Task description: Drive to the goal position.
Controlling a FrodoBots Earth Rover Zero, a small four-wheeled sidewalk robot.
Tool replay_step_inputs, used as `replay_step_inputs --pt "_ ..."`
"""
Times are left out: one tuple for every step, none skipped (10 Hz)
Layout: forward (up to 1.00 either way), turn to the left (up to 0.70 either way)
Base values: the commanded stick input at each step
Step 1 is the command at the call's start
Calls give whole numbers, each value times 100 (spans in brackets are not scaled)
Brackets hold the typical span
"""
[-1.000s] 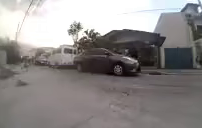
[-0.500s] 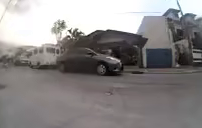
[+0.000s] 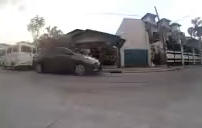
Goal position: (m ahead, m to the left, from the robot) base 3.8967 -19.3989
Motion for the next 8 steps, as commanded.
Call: replay_step_inputs --pt "0 -85" --pt "0 -85" --pt "0 -85" --pt "0 -85" --pt "0 -85" --pt "0 -85" --pt "0 -85" --pt "0 -85"
